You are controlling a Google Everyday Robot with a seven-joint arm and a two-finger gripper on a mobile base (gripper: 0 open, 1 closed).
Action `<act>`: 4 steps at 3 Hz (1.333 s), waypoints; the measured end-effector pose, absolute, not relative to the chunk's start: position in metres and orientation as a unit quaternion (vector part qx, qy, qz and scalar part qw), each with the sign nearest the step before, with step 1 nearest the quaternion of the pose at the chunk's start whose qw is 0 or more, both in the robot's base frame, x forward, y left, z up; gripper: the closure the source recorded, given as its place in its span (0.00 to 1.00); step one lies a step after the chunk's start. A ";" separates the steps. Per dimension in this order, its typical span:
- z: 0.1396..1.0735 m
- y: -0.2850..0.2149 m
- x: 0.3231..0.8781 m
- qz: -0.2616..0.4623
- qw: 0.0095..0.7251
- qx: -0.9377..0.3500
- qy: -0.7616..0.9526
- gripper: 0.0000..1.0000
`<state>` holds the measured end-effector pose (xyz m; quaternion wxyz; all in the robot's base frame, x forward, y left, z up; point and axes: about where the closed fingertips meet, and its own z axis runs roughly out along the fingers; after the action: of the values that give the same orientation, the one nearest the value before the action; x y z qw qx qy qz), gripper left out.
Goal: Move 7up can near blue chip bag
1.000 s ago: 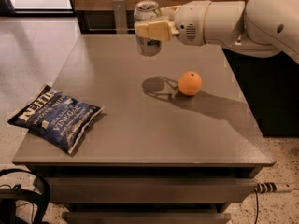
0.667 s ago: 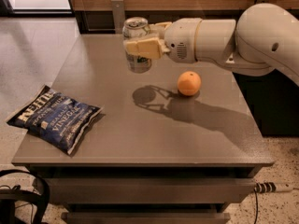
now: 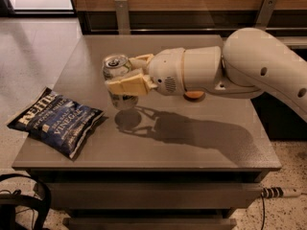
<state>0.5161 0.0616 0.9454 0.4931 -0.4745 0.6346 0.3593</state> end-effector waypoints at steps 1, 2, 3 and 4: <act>0.943 0.063 0.513 0.361 0.490 -0.478 0.634 1.00; 0.943 0.066 0.502 0.364 0.502 -0.467 0.631 1.00; 0.938 0.073 0.480 0.346 0.514 -0.459 0.637 1.00; 0.930 0.077 0.468 0.326 0.505 -0.464 0.651 1.00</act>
Offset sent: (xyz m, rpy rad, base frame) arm -0.0190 0.0006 -0.0070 0.0557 -0.0011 -0.0300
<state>0.4677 0.0765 0.9297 0.5048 -0.4639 0.6510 0.3258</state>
